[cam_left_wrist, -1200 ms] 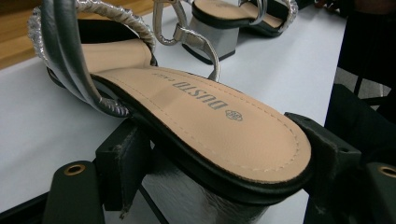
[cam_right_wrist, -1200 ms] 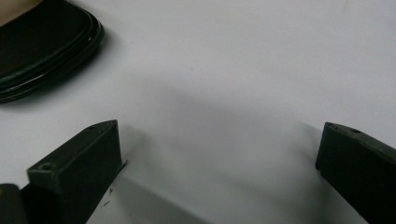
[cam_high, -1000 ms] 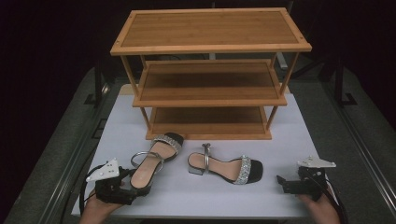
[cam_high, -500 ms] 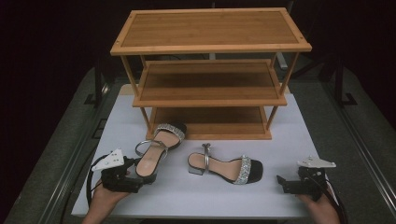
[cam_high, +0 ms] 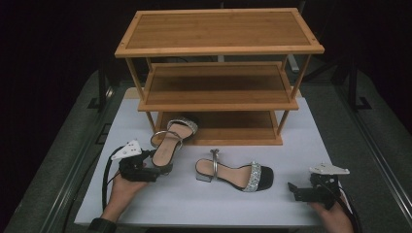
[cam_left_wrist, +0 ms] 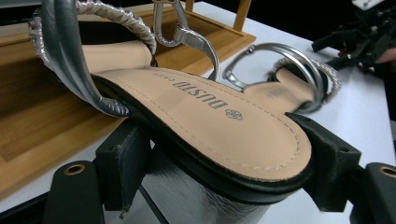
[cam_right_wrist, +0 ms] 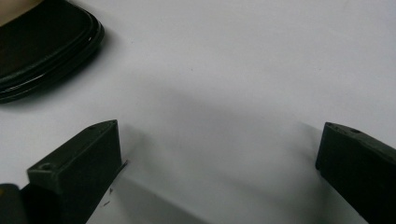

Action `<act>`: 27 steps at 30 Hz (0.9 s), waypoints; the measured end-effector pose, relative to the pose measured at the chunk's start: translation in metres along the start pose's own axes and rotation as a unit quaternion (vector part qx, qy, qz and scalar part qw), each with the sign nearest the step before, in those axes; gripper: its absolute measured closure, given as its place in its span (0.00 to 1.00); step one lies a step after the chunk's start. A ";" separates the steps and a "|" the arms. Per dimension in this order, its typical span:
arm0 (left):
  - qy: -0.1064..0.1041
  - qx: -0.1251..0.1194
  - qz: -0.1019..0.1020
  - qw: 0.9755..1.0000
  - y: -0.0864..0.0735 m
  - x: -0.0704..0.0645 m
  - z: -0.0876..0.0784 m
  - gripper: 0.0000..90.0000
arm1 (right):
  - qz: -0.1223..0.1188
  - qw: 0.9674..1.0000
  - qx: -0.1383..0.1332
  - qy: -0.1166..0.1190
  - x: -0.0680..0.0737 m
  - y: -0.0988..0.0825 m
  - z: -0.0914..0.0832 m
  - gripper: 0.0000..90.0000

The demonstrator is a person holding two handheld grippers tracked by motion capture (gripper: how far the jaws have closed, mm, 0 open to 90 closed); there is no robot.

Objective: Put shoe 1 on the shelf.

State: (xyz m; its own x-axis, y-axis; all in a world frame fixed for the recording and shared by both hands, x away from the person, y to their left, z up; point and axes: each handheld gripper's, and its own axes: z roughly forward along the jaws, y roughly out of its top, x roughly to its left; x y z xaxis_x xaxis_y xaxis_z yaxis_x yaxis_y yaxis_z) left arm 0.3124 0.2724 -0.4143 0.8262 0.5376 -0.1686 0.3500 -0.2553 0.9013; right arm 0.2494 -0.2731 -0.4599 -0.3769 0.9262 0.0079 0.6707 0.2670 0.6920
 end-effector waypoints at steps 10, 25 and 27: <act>0.007 0.009 0.004 1.000 0.008 0.021 0.033 0.28 | 0.000 1.000 0.000 0.000 0.000 0.000 0.000 0.00; 0.013 -0.004 0.007 1.000 0.030 0.042 0.080 0.28 | 0.000 1.000 -0.002 0.000 0.000 0.000 0.000 0.00; 0.013 -0.005 0.006 1.000 0.032 0.043 0.084 0.28 | 0.000 1.000 -0.002 0.000 0.000 0.000 0.000 0.00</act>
State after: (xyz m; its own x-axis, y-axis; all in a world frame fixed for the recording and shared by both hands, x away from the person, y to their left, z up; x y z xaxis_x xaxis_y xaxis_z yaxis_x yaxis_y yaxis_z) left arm 0.3958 0.2201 -0.4266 0.8188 0.5549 -0.1471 0.3356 -0.2548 0.9069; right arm 0.2492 -0.2731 -0.4602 -0.3765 0.9264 0.0084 0.6685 0.2655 0.6948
